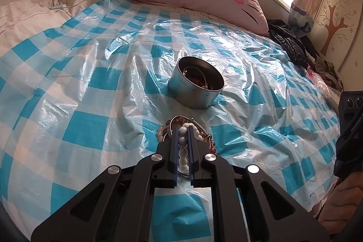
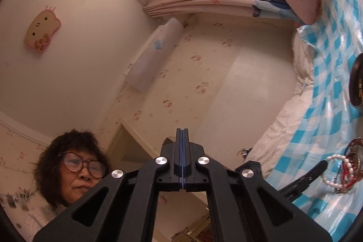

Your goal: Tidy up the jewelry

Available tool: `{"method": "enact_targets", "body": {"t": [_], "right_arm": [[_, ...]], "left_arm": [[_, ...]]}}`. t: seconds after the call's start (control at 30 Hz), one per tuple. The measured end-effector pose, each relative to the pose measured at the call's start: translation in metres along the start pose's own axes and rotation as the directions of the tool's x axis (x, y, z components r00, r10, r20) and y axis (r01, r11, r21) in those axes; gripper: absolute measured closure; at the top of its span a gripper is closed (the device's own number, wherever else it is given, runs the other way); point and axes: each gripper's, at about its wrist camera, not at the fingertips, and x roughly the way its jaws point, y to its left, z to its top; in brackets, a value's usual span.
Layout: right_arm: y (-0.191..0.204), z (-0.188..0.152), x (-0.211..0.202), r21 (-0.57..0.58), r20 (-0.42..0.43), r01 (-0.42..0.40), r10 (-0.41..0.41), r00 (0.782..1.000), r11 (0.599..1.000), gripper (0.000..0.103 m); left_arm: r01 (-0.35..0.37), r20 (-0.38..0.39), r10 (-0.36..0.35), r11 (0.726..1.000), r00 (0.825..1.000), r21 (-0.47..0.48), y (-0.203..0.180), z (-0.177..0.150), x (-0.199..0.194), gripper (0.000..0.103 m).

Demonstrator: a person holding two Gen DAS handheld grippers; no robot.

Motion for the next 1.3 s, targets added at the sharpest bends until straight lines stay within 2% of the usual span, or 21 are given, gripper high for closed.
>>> {"method": "enact_targets", "body": {"t": [0.07, 0.27, 0.37, 0.4, 0.43, 0.47, 0.5, 0.53, 0.57, 0.63, 0.7, 0.73, 0.83, 0.93, 1.03, 1.1, 1.13, 1.17, 1.2, 1.27, 1.3], "right_arm": [[0.007, -0.001, 0.004, -0.013, -0.018, -0.055, 0.055, 0.998, 0.998, 0.102], [0.019, -0.006, 0.012, -0.012, -0.060, -0.145, 0.144, 0.988, 0.989, 0.102], [0.017, -0.005, 0.010, -0.004, -0.069, -0.099, 0.099, 0.993, 0.995, 0.101], [0.014, -0.002, 0.009, -0.008, -0.080, -0.025, 0.024, 0.997, 1.000, 0.083], [0.011, 0.001, 0.006, -0.012, -0.096, 0.082, -0.083, 0.992, 0.997, 0.059], [0.008, 0.005, 0.002, -0.015, -0.112, 0.206, -0.206, 0.972, 0.979, 0.014], [0.003, 0.006, 0.001, -0.034, -0.130, 0.319, -0.320, 0.938, 0.947, 0.013], [-0.002, 0.007, 0.000, -0.069, -0.161, 0.420, -0.426, 0.890, 0.905, 0.014], [-0.008, 0.007, 0.000, -0.106, -0.196, 0.518, -0.529, 0.826, 0.849, 0.015], [-0.024, 0.006, 0.001, -0.170, -0.263, 0.679, -0.697, 0.667, 0.714, 0.021], [-0.041, 0.000, 0.008, -0.270, -0.317, 0.767, -0.806, 0.500, 0.582, 0.026], [-0.052, -0.005, 0.013, -0.312, -0.351, 0.784, -0.832, 0.430, 0.537, 0.027], [-0.078, -0.023, 0.028, -0.428, -0.412, 0.781, -0.867, 0.279, 0.455, 0.030], [-0.095, -0.036, 0.043, -0.542, -0.406, 0.751, -0.900, 0.159, 0.377, 0.038], [-0.106, -0.044, 0.050, -0.616, -0.386, 0.716, -0.918, 0.088, 0.327, 0.056], [-0.112, -0.048, 0.054, -0.656, -0.375, 0.696, -0.926, 0.033, 0.291, 0.077], [-0.112, -0.050, 0.053, -0.673, -0.366, 0.687, -0.931, 0.015, 0.275, 0.083], [-0.112, -0.049, 0.052, -0.672, -0.374, 0.686, -0.927, 0.012, 0.280, 0.097], [-0.111, -0.049, 0.051, -0.661, -0.386, 0.689, -0.922, 0.029, 0.298, 0.099], [-0.106, -0.046, 0.049, -0.627, -0.402, 0.700, -0.911, 0.087, 0.343, 0.099], [-0.103, -0.044, 0.046, -0.598, -0.413, 0.711, -0.902, 0.124, 0.371, 0.099]], "left_arm": [[0.003, 0.001, -0.003, 1.000, 1.000, 0.000, -0.001, 0.001, 0.000, 0.096], [0.002, 0.001, -0.002, 1.000, 1.000, -0.002, 0.000, 0.000, 0.000, 0.096], [0.001, -0.001, -0.001, 1.000, 1.000, -0.001, 0.000, 0.000, 0.000, 0.096], [0.000, 0.000, 0.000, 1.000, 1.000, -0.002, 0.001, 0.000, 0.000, 0.096], [0.000, -0.001, 0.000, 1.000, 1.000, -0.004, 0.001, 0.000, 0.000, 0.096], [-0.001, -0.002, 0.001, 1.000, 1.000, -0.006, 0.000, 0.000, 0.000, 0.096], [-0.002, -0.004, 0.002, 1.000, 1.000, -0.009, 0.001, 0.001, 0.000, 0.096], [-0.002, -0.005, 0.002, 1.000, 1.000, -0.012, 0.002, 0.001, 0.000, 0.096], [-0.002, -0.006, 0.002, 1.000, 1.000, -0.013, 0.001, 0.001, 0.000, 0.096], [-0.003, -0.009, 0.003, 1.000, 1.000, -0.014, 0.000, 0.002, 0.001, 0.096], [-0.005, -0.011, 0.004, 1.000, 1.000, -0.014, 0.001, 0.001, 0.002, 0.096], [-0.004, -0.010, 0.004, 1.000, 1.000, -0.015, 0.002, 0.001, 0.002, 0.096], [-0.003, -0.012, 0.003, 1.000, 1.000, -0.025, 0.003, 0.001, 0.003, 0.096], [-0.001, -0.015, 0.000, 1.000, 1.000, -0.032, 0.005, 0.001, 0.004, 0.096], [0.003, -0.018, -0.003, 1.000, 1.000, -0.031, 0.006, 0.001, 0.005, 0.096], [0.005, -0.017, -0.005, 0.999, 1.000, -0.032, 0.007, 0.001, 0.005, 0.096], [0.006, -0.017, -0.007, 0.999, 1.000, -0.034, 0.007, 0.002, 0.005, 0.096], [0.006, -0.016, -0.007, 0.999, 1.000, -0.034, 0.008, 0.001, 0.004, 0.096], [0.007, -0.014, -0.008, 0.999, 1.000, -0.035, 0.007, 0.002, 0.004, 0.096], [0.007, -0.016, -0.008, 0.999, 1.000, -0.036, 0.008, 0.002, 0.004, 0.096], [0.007, -0.015, -0.007, 0.999, 1.000, -0.036, 0.008, 0.002, 0.004, 0.096]]}}
